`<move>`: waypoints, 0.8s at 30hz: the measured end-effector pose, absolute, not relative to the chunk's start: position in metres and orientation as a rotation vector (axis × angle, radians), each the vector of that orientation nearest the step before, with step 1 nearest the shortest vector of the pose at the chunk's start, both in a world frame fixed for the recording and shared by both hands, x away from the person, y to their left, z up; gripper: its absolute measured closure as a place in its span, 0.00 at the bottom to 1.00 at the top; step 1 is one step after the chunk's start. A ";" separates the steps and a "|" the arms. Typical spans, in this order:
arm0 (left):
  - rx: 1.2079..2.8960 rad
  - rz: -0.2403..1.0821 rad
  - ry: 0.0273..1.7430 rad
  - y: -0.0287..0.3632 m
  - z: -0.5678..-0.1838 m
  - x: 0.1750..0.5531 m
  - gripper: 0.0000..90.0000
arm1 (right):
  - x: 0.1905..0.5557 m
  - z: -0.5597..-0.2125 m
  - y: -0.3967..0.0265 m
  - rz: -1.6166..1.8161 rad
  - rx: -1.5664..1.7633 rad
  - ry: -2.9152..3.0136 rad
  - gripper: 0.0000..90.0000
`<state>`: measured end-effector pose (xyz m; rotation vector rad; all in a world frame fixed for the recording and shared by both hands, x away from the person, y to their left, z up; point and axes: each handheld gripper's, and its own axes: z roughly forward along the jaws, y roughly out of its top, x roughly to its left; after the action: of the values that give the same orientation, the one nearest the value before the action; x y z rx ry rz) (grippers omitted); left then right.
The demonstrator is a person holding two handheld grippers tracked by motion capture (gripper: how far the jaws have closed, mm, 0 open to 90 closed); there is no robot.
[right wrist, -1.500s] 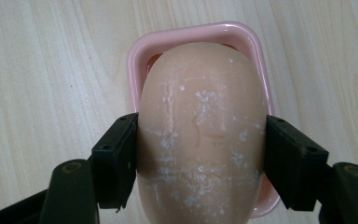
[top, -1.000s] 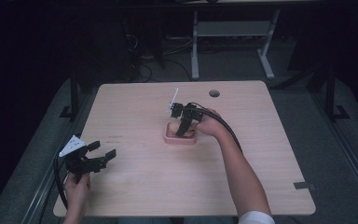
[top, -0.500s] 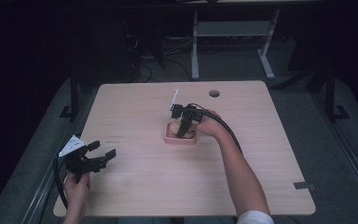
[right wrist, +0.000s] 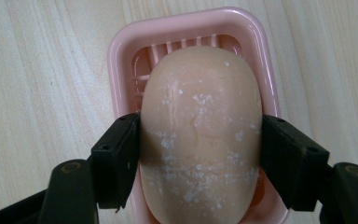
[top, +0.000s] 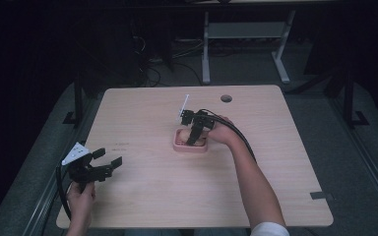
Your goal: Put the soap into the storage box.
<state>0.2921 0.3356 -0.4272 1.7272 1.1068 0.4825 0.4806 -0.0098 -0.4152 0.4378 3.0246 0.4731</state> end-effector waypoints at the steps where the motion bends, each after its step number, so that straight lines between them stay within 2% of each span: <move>1: 1.727 0.483 1.107 0.336 -0.427 0.292 0.16 | 0.481 -0.415 -0.010 0.481 0.440 3.023 0.35; 5: 1.729 0.483 1.104 0.335 -0.427 0.292 0.16 | 0.480 -0.408 -0.013 0.556 0.443 3.005 0.39; 24: 1.729 0.485 1.106 0.335 -0.427 0.292 0.16 | 0.476 -0.405 -0.030 0.567 0.485 2.984 0.33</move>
<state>0.2917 0.3351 -0.4271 1.7290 1.1065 0.4850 0.4758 -0.0301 -0.4047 0.4851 2.9838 0.5669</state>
